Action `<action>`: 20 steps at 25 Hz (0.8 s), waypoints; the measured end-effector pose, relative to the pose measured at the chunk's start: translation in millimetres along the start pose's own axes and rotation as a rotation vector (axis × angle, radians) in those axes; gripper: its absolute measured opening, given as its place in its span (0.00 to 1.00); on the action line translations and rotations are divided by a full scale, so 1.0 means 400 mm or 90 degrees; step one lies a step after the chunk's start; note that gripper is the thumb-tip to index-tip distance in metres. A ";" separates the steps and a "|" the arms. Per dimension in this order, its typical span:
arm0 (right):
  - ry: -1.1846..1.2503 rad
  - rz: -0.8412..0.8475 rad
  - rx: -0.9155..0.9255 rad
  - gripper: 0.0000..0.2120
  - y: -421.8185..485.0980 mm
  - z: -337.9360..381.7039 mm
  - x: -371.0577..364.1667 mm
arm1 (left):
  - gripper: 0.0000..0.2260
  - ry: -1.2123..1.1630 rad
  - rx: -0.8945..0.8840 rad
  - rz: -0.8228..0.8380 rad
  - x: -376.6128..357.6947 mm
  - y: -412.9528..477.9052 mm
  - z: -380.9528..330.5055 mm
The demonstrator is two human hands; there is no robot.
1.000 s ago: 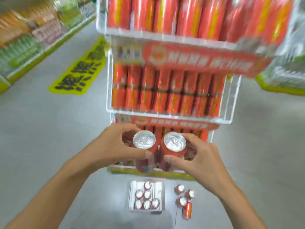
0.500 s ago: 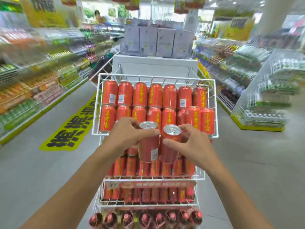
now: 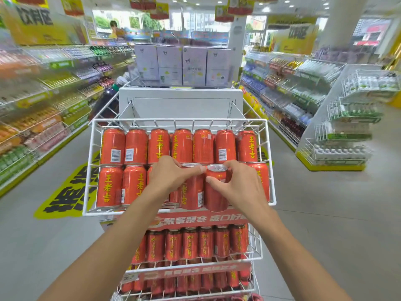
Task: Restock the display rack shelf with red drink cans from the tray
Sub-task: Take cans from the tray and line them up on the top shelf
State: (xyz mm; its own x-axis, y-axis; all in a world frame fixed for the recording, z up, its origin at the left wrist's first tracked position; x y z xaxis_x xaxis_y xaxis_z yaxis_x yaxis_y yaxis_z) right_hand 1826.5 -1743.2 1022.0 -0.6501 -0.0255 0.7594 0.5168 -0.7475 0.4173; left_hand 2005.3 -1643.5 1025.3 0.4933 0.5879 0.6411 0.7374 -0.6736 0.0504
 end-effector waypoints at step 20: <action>-0.054 -0.201 0.081 0.27 -0.026 -0.020 -0.065 | 0.32 0.033 -0.046 -0.193 -0.032 -0.034 -0.007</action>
State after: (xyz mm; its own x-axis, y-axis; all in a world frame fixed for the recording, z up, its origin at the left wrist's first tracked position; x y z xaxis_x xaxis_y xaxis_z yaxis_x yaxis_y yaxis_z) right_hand 1833.6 -1740.0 994.2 -0.7432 0.2528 0.6195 0.3664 -0.6208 0.6930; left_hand 1987.8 -1642.8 1018.5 0.2311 0.7442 0.6267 0.8118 -0.5025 0.2974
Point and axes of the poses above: each hand's wrist, its own y-axis towards the middle knuckle, its own x-axis out of the back of the hand, z = x × y, the point moved 4 cm from there along y, towards the middle knuckle, and after that the axes turned 1 degree about x, right-handed, at the moved point
